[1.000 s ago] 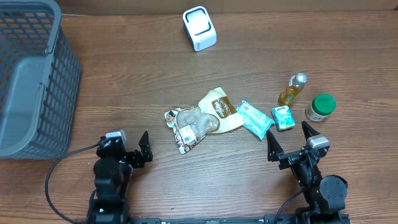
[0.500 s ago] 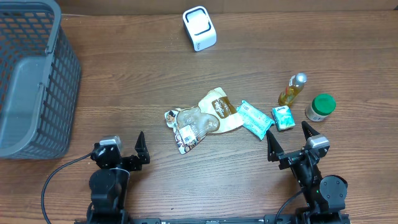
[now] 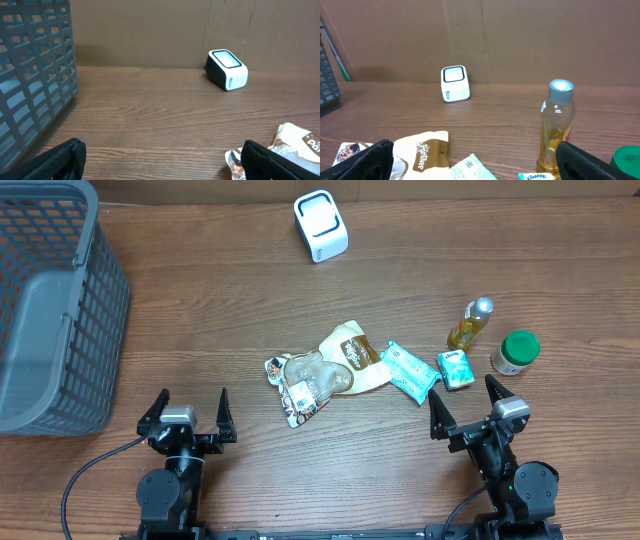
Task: Scan the item barcode
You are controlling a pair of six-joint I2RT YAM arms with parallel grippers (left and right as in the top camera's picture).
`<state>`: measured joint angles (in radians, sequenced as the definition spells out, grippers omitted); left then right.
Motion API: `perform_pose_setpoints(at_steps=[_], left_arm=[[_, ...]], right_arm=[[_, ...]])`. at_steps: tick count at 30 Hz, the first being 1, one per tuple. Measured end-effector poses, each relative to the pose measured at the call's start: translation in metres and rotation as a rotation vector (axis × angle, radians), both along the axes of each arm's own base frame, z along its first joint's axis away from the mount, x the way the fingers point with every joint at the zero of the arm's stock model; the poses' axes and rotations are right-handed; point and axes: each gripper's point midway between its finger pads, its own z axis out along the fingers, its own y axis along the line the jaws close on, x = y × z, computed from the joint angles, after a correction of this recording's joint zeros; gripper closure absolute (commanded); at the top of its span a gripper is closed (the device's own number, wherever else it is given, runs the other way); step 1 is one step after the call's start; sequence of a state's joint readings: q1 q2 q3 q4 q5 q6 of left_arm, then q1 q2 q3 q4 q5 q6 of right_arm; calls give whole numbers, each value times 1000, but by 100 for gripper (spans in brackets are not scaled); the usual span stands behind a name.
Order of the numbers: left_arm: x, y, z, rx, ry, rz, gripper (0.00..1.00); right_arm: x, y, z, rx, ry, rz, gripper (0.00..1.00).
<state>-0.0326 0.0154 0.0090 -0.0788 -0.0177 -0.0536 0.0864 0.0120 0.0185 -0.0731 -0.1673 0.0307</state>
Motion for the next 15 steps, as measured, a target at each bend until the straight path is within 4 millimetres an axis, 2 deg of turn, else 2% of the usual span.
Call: perform_pose_setpoints(at_steps=[15], left_arm=[[0, 0, 0, 6, 0, 0, 1]], right_arm=[[0, 0, 0, 0, 0, 0, 0]])
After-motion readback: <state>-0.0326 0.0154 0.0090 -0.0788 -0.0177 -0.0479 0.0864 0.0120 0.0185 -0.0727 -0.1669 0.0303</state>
